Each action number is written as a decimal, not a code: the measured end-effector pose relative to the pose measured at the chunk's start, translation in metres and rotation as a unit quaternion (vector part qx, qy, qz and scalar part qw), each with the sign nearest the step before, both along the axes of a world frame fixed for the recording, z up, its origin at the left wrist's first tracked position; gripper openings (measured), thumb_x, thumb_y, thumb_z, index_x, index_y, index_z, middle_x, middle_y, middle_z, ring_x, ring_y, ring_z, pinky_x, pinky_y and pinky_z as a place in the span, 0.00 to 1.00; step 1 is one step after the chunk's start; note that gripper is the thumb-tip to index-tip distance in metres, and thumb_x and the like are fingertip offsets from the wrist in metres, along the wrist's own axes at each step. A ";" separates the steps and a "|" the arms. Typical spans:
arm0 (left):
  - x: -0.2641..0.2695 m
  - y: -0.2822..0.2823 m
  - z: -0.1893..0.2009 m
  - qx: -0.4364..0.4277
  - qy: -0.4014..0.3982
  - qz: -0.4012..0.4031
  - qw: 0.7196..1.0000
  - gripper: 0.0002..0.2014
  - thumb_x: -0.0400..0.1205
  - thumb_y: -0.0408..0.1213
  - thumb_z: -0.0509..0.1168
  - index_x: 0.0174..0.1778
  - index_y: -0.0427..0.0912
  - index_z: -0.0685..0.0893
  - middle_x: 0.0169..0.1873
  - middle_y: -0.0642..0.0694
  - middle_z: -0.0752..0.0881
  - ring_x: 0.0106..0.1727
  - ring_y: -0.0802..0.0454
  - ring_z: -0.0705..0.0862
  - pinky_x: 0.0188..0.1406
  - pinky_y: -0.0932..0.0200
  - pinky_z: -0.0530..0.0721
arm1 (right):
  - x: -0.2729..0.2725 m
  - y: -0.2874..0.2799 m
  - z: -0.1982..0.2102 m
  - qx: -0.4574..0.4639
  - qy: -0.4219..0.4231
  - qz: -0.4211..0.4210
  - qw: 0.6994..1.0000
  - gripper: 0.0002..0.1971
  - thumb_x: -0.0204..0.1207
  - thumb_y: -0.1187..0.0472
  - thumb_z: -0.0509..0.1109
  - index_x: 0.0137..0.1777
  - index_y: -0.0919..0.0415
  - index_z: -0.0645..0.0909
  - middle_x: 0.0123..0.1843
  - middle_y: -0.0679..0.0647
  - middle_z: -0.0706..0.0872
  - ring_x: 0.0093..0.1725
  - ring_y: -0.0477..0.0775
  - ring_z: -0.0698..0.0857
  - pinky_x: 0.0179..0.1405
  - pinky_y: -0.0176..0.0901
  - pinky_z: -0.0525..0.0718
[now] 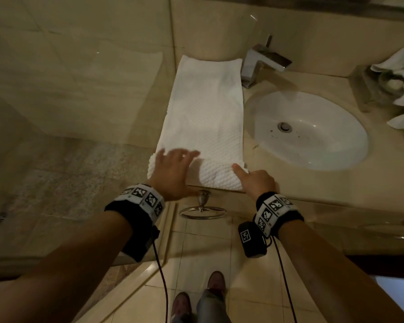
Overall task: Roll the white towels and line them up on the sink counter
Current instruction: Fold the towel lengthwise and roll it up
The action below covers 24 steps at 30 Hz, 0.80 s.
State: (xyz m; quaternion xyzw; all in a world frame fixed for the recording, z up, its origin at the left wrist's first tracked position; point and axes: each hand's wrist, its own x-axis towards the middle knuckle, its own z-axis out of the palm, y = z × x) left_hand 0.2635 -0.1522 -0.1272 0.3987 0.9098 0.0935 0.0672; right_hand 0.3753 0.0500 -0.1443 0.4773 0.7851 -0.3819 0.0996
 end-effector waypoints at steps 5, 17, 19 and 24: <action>-0.004 0.013 -0.021 -0.180 0.095 -0.074 0.976 0.51 0.59 0.45 0.80 0.74 0.46 0.57 0.63 0.42 0.72 0.61 0.42 0.72 0.64 0.43 0.68 | 0.000 0.011 -0.002 0.017 0.115 0.008 0.993 0.23 0.74 0.34 0.67 0.47 0.55 0.81 0.47 0.53 0.85 0.42 0.51 0.83 0.35 0.39 0.75; -0.016 0.032 -0.017 -0.128 0.083 -0.029 0.988 0.33 0.63 0.42 0.74 0.65 0.46 0.71 0.53 0.46 0.77 0.52 0.45 0.76 0.53 0.46 0.75 | -0.035 -0.024 0.007 0.279 0.068 0.482 0.828 0.39 0.68 0.54 0.76 0.77 0.59 0.62 0.71 0.55 0.71 0.70 0.57 0.71 0.74 0.51 0.64; -0.015 0.021 -0.023 -0.073 0.106 -0.030 0.991 0.39 0.55 0.45 0.79 0.62 0.43 0.72 0.50 0.42 0.78 0.48 0.42 0.76 0.47 0.45 0.77 | -0.043 -0.033 0.010 0.293 0.016 0.488 0.822 0.36 0.67 0.57 0.76 0.74 0.62 0.64 0.68 0.58 0.73 0.67 0.59 0.72 0.73 0.52 0.68; -0.028 0.004 -0.021 -0.100 0.147 -0.053 0.983 0.41 0.49 0.47 0.81 0.55 0.38 0.71 0.46 0.38 0.78 0.43 0.40 0.75 0.40 0.45 0.77 | -0.064 -0.032 0.027 0.262 -0.061 0.504 0.821 0.33 0.70 0.50 0.75 0.70 0.63 0.67 0.66 0.60 0.77 0.64 0.61 0.77 0.65 0.55 0.73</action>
